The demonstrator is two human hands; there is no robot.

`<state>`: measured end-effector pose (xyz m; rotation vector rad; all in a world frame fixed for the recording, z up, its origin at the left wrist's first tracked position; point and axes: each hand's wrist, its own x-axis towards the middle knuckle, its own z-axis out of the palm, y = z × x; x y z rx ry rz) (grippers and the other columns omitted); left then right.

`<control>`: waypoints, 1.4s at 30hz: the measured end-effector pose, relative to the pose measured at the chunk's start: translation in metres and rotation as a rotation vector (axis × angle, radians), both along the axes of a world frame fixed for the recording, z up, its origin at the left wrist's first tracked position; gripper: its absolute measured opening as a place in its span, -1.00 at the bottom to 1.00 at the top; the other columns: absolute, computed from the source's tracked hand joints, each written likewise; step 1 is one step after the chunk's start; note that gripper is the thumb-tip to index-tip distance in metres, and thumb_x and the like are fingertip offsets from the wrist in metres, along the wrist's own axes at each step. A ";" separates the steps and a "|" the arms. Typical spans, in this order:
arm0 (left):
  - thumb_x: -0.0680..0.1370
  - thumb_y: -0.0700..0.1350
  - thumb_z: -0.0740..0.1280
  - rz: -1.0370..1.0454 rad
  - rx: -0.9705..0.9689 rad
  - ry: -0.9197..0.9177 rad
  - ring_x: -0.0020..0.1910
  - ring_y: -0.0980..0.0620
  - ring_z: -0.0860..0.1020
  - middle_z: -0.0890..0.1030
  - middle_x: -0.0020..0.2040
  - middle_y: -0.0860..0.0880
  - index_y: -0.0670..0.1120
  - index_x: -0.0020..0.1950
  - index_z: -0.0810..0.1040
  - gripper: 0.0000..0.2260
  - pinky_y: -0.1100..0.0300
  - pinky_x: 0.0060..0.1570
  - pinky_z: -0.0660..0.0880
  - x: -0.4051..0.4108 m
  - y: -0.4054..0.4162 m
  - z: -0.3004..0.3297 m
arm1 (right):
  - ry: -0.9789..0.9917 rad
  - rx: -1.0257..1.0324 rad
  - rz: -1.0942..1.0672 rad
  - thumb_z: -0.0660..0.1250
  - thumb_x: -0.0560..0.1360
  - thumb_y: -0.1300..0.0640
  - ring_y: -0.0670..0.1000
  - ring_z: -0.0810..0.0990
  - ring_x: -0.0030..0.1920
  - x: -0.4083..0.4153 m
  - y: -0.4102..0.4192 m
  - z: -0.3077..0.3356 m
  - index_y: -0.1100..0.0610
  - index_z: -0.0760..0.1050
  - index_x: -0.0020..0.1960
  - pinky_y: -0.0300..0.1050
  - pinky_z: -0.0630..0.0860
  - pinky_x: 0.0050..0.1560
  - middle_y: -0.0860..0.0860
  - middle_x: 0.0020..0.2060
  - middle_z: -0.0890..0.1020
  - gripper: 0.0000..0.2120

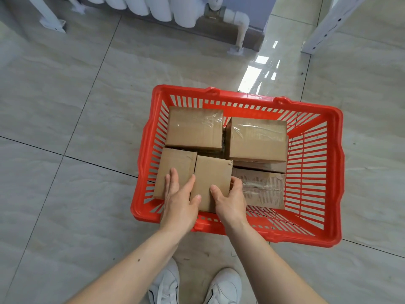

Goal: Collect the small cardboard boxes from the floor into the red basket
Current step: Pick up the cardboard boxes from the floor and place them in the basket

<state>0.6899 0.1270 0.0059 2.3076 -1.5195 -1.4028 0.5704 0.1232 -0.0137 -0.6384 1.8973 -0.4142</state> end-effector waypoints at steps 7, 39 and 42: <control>0.63 -0.10 0.24 -0.015 -0.007 0.023 0.57 0.07 -0.24 -0.19 0.61 0.02 0.09 0.54 0.23 -0.52 0.10 0.51 -0.10 0.012 -0.008 -0.001 | 0.014 -0.015 -0.026 0.39 0.53 0.08 0.13 0.53 0.29 0.015 0.001 -0.004 0.09 0.29 0.43 0.11 0.45 0.34 0.11 0.27 0.57 -0.48; 0.65 0.01 0.13 -0.151 0.198 0.008 0.57 -0.01 -0.27 -0.27 0.60 -0.05 0.00 0.60 0.01 -0.45 0.04 0.53 -0.16 -0.009 -0.010 0.063 | 0.016 0.101 -0.147 0.31 0.57 -0.07 0.19 0.43 0.40 -0.017 0.004 0.066 0.15 0.24 0.47 0.06 0.35 0.40 0.20 0.40 0.44 -0.43; 0.64 0.02 0.16 -0.098 0.199 0.062 0.59 -0.01 -0.11 -0.18 0.61 -0.03 -0.02 0.59 0.09 -0.46 0.08 0.53 -0.05 -0.030 -0.006 0.103 | 0.026 0.069 -0.230 0.32 0.57 -0.05 0.15 0.46 0.35 -0.039 0.014 0.106 0.14 0.28 0.44 0.05 0.38 0.37 0.15 0.37 0.46 -0.47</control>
